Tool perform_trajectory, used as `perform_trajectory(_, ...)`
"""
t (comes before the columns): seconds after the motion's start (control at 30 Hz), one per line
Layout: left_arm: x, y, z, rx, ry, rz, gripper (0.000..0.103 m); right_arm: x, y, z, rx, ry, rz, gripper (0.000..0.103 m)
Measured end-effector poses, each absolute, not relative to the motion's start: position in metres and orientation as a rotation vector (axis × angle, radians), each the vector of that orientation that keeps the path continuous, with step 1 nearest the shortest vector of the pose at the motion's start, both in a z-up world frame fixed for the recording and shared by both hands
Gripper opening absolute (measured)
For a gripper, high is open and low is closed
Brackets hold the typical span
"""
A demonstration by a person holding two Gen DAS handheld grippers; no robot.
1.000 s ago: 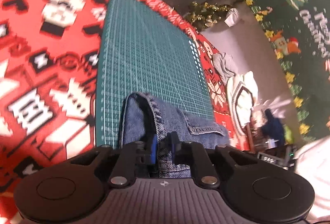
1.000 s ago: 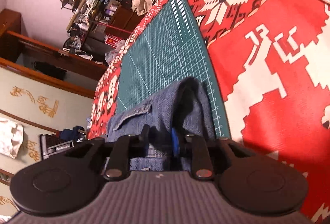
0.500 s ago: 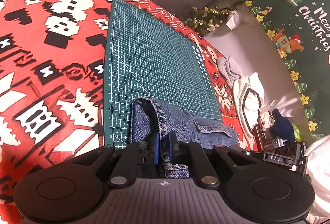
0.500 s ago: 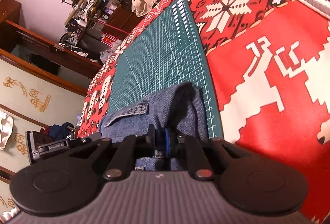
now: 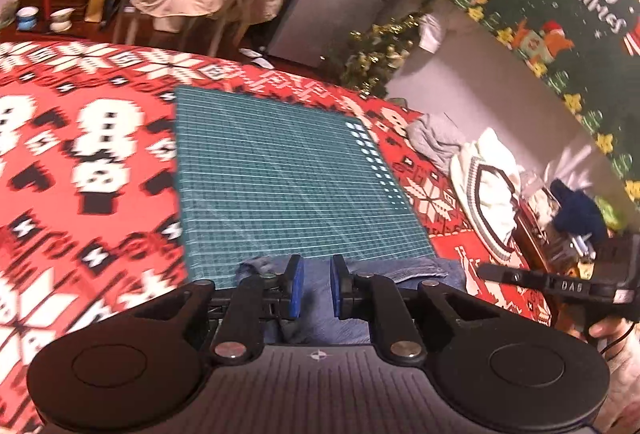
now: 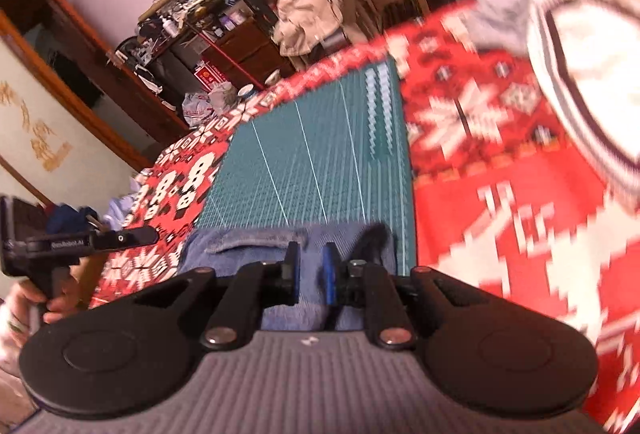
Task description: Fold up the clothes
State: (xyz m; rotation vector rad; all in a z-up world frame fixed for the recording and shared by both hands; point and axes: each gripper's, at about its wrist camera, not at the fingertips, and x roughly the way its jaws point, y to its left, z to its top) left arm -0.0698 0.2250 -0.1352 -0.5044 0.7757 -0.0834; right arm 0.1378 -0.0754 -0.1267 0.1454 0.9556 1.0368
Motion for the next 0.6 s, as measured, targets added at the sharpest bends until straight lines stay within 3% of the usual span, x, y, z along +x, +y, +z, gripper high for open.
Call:
perform_trajectory(0.27, -0.053, 0.217, -0.170, -0.452, 0.822, -0.042, 0.003, 0.133, -0.032, -0.143, -0.016, 0.898, 0.986, 0.009)
perform_trajectory(0.33, -0.060, 0.221, -0.174, -0.465, 0.816, -0.038, 0.003, 0.131, -0.033, -0.153, -0.027, 0.907, 0.985, 0.003)
perform_trajectory(0.6, -0.071, 0.226, -0.179, -0.508, 0.795, -0.040, 0.003, 0.130, -0.055, -0.163, -0.030, 0.926, 1.004, 0.000)
